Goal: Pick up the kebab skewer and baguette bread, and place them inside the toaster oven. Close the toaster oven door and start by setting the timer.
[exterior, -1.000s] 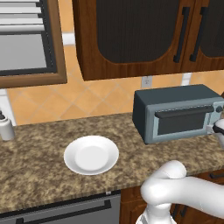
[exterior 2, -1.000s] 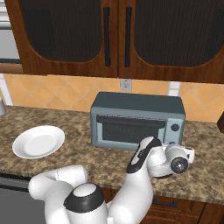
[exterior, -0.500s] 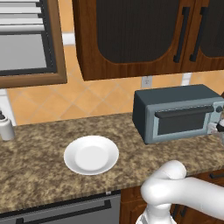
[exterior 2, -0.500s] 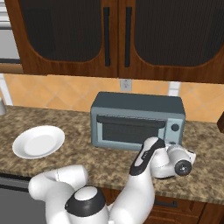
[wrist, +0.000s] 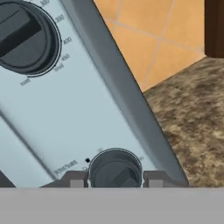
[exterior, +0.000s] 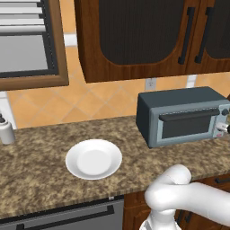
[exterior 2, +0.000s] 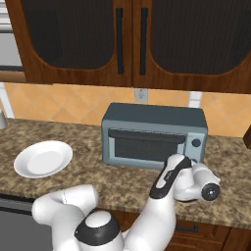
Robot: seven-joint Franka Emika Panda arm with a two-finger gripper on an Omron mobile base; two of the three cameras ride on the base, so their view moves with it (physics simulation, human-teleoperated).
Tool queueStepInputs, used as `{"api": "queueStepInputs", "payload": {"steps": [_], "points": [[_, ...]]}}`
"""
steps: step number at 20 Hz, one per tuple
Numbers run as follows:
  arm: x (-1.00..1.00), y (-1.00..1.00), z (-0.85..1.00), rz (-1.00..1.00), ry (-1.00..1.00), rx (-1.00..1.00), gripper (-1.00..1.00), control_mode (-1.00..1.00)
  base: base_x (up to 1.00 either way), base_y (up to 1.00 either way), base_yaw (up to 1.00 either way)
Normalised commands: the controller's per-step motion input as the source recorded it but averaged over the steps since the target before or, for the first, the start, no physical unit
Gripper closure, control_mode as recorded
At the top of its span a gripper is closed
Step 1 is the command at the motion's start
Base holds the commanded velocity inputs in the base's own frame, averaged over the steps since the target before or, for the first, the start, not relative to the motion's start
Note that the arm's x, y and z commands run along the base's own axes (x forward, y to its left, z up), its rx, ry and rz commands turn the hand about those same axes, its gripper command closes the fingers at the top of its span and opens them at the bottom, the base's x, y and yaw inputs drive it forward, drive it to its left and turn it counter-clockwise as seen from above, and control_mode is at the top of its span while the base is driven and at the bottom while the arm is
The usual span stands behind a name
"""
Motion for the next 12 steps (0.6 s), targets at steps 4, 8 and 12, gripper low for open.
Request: {"api": "queueStepInputs", "payload": {"steps": [4, 8, 12], "points": [[0.00, 0.00, 0.00, -0.03, -0.02, 0.28, 1.00, -1.00, 0.00, 0.00, 0.00], [0.00, 0.00, 0.00, -0.03, -0.02, 0.29, 1.00, -1.00, 0.00, 0.00, 0.00], [0.00, 0.00, 0.00, -0.04, -0.02, 0.27, 1.00, -1.00, 0.00, 0.00, 0.00]]}}
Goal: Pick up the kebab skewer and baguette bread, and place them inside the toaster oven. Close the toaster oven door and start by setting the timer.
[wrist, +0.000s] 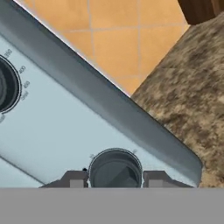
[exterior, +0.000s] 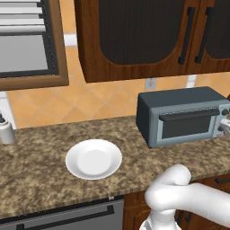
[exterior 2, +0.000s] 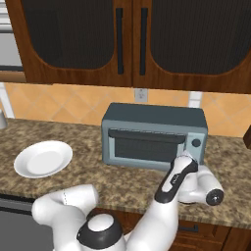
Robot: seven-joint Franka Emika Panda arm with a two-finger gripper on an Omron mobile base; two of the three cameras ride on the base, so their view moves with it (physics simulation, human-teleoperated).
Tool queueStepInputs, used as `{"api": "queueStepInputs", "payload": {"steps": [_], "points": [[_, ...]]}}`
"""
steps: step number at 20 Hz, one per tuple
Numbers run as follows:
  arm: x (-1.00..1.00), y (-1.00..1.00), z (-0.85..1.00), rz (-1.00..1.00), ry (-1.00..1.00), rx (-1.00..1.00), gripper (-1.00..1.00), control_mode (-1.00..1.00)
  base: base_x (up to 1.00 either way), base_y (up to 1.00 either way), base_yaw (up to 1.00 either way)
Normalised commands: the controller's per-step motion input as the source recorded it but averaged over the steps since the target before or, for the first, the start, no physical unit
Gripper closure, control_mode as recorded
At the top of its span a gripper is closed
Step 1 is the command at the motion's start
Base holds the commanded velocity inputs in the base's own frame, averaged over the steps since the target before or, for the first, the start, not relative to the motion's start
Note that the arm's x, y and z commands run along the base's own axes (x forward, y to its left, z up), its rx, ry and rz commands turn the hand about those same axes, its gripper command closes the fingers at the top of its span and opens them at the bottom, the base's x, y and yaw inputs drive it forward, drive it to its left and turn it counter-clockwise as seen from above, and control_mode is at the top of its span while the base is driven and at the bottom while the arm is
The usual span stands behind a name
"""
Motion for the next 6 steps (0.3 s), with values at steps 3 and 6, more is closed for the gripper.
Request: {"api": "queueStepInputs", "payload": {"steps": [3, 6], "points": [[0.00, 0.00, 0.00, -0.05, -0.01, 0.26, 1.00, -1.00, 0.00, 0.00, 0.00], [0.00, 0.00, 0.00, -0.06, -0.01, 0.25, 1.00, -1.00, 0.00, 0.00, 0.00]]}}
